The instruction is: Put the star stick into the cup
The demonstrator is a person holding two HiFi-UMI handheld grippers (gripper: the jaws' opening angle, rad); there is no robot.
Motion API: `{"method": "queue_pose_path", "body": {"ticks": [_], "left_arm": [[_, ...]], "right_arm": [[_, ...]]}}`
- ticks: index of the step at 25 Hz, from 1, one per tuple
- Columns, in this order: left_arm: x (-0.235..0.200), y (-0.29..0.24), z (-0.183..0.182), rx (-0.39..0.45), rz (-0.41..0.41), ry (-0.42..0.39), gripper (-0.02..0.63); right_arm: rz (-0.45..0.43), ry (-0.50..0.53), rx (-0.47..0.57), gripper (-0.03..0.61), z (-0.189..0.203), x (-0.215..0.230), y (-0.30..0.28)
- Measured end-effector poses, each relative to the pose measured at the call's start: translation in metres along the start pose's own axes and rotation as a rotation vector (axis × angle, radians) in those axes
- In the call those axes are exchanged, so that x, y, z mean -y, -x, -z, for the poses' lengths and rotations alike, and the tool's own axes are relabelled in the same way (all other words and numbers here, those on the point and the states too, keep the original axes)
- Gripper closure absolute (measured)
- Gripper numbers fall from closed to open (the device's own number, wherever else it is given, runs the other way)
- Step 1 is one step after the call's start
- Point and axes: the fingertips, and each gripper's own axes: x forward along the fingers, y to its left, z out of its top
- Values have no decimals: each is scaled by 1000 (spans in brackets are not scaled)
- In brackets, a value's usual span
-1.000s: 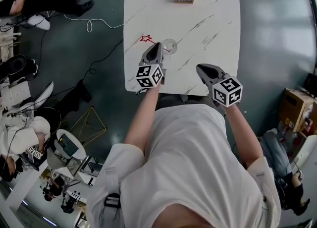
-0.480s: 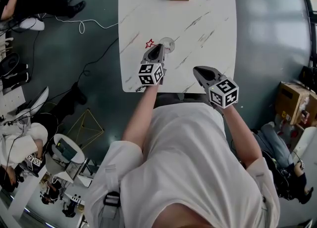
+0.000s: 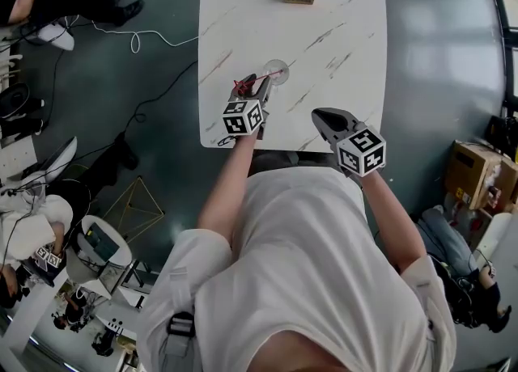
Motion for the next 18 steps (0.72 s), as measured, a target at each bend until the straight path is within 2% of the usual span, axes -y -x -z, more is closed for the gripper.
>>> {"method": "queue_pose_path", "body": {"ticks": [15, 18], "left_arm": [[-16, 68, 7, 52, -84, 60, 435], [-16, 88, 4, 71, -86, 55, 488]], "right_arm": [[-9, 80, 7, 552, -3, -28, 5], [-9, 96, 12, 552, -4, -36, 4]]}}
